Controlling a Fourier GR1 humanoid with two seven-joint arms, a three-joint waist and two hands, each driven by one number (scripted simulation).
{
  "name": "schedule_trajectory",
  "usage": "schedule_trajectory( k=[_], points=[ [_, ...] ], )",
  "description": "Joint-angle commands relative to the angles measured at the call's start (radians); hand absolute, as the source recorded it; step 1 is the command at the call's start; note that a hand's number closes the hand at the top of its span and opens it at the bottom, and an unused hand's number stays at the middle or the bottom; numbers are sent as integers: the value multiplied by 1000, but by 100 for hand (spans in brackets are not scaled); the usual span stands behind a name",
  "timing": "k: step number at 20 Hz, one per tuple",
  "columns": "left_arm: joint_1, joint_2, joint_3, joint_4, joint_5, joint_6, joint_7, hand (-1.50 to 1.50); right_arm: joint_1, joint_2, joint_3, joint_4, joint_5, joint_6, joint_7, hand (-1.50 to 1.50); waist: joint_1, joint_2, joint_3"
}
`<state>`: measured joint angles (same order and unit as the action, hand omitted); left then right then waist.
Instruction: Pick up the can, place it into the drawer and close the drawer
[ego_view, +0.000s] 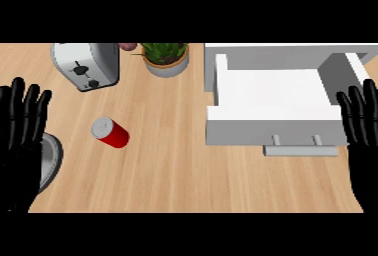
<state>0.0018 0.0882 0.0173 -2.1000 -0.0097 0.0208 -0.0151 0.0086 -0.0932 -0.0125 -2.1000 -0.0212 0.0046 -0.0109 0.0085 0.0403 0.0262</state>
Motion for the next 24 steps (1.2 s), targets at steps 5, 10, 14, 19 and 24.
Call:
schedule_trajectory(
  k=[5,10,14,19,24],
  points=[
    [-98,113,-31,41,279,-297,-16,-150,-22,-7,-35,43,5,-2,-52,-150,-17,-38,-27],
    [13,197,-45,132,295,-350,191,-150,116,18,-2,22,34,-50,176,-150,-17,-41,-26],
    [-33,239,53,186,356,-397,212,-150,62,-28,-51,3,-9,-16,251,-150,-10,-41,-26],
    [-53,236,74,114,416,-406,328,-150,121,22,-35,96,20,-8,114,-150,-9,-41,-26],
    [-19,229,133,89,476,-392,385,-150,204,-29,-116,-8,-57,60,135,-150,-10,-42,-26]
  ],
)
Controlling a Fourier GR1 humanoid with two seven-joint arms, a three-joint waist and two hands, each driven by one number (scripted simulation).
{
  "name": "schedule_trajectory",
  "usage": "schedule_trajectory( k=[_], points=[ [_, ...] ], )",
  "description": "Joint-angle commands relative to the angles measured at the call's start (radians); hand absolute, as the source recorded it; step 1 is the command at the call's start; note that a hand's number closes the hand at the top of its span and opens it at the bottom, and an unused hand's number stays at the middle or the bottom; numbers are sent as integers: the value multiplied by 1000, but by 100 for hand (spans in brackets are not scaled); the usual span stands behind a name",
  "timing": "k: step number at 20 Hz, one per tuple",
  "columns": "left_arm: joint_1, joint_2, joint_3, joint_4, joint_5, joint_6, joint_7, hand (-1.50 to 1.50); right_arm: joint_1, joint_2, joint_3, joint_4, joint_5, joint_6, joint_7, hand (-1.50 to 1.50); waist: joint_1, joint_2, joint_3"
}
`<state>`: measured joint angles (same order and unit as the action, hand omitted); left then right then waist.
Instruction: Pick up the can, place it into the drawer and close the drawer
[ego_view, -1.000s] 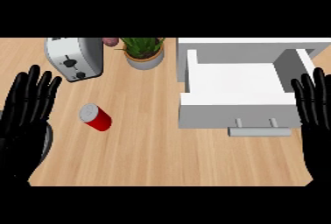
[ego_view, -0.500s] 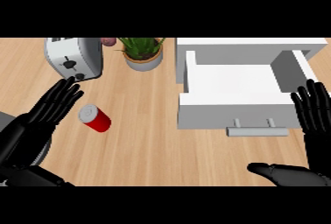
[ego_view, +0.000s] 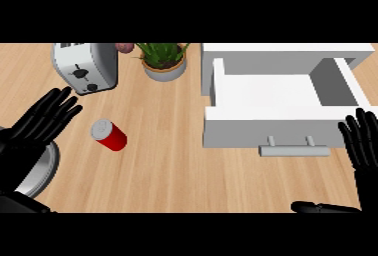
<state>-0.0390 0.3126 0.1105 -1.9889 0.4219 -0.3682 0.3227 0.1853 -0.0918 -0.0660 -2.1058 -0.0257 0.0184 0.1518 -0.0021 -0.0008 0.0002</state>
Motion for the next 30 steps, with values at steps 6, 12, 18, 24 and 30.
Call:
schedule_trajectory(
  k=[6,12,18,24,30],
  points=[
    [-99,14,80,154,-6,-12,38,-150,-23,-10,-53,45,-18,36,-20,-150,-1,1,0],
    [-47,-57,40,230,-127,-55,-110,-150,70,23,-38,27,-7,87,-103,-150,-1,0,0],
    [-123,-23,93,399,-124,-114,-187,-150,120,5,-101,-3,-58,138,-115,-150,-5,1,0],
    [-82,-82,52,435,-226,-91,-284,-150,60,18,-126,18,-34,114,-70,-150,0,0,0],
    [-147,-70,68,672,-320,-97,-459,-150,79,43,-117,85,-21,148,-182,-150,-4,2,0]
  ],
)
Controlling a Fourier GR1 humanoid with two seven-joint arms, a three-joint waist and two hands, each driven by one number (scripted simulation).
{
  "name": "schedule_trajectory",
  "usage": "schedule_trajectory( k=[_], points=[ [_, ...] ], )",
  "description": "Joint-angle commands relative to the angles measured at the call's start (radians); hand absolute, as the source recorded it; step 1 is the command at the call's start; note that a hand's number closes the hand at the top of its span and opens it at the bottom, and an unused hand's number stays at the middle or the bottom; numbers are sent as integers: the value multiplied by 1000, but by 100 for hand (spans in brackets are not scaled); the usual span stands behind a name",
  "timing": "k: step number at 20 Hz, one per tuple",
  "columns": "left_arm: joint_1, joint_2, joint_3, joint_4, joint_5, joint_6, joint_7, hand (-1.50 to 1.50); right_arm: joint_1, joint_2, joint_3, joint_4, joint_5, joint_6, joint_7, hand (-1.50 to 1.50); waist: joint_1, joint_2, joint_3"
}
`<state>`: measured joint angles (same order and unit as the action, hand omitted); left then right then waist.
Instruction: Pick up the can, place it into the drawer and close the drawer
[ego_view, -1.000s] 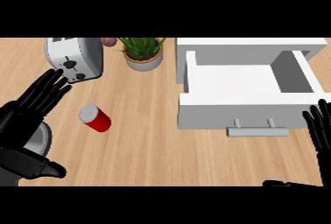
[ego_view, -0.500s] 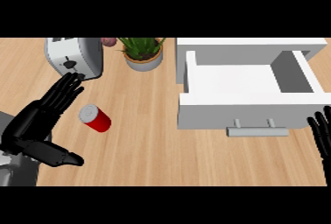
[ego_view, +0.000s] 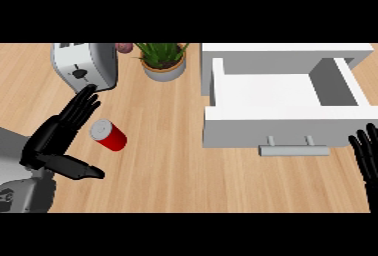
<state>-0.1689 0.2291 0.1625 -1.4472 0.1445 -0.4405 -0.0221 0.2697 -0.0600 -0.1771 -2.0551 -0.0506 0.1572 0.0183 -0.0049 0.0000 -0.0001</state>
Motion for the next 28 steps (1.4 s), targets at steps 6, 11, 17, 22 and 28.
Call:
schedule_trajectory(
  k=[6,11,17,22,28],
  points=[
    [-9,4,12,245,-118,2,-224,-150,3,4,-20,8,-3,28,3,-150,-1,1,0],
    [-80,63,57,287,-93,-15,-176,-150,-13,15,-29,40,17,29,-34,-150,0,0,0],
    [-66,61,37,484,-189,-15,-407,-150,-43,-12,-75,-7,-30,35,35,-150,-2,1,0],
    [-110,103,55,608,-202,-44,-472,-150,-72,3,-44,-5,10,21,69,-150,-1,1,0],
    [-160,104,60,700,-222,-10,-508,-150,7,34,-43,-50,-6,36,25,-150,-2,0,0]
  ],
)
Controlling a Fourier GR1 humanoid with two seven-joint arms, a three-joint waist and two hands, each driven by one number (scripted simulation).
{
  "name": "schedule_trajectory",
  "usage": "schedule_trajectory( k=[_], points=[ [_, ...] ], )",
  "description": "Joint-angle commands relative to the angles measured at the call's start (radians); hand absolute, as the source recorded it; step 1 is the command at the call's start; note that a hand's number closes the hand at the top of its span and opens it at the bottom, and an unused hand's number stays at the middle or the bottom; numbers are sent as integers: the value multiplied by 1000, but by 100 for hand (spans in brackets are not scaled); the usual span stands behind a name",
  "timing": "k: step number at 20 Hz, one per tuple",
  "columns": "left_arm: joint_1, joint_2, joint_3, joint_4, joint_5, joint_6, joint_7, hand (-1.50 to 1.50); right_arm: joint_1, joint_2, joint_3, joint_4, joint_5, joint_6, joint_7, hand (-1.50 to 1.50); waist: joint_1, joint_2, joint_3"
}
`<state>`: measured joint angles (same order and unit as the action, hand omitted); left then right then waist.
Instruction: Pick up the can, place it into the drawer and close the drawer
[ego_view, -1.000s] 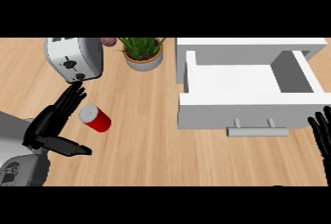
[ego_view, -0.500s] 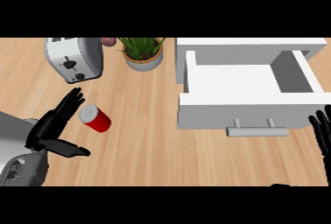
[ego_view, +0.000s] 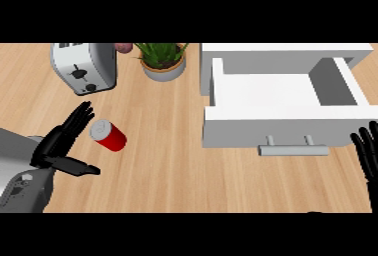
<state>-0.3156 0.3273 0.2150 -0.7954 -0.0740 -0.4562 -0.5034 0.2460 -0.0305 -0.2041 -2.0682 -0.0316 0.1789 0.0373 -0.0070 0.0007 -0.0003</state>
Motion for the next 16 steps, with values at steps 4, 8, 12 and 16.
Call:
schedule_trajectory(
  k=[4,8,12,16],
  points=[
    [-21,-1,3,95,-11,8,-45,-150,27,29,76,-56,49,-52,27,-150,2,-1,0],
    [-112,21,11,324,-64,32,-176,-150,-27,-6,-8,18,12,0,5,-150,-4,2,-1],
    [-108,58,12,343,-66,1,-217,-150,-29,-13,-19,-10,-19,15,41,-150,-3,2,-1],
    [-172,8,7,400,-72,53,-204,-150,-33,10,-6,-4,12,1,27,-150,-4,2,-1]
  ],
)
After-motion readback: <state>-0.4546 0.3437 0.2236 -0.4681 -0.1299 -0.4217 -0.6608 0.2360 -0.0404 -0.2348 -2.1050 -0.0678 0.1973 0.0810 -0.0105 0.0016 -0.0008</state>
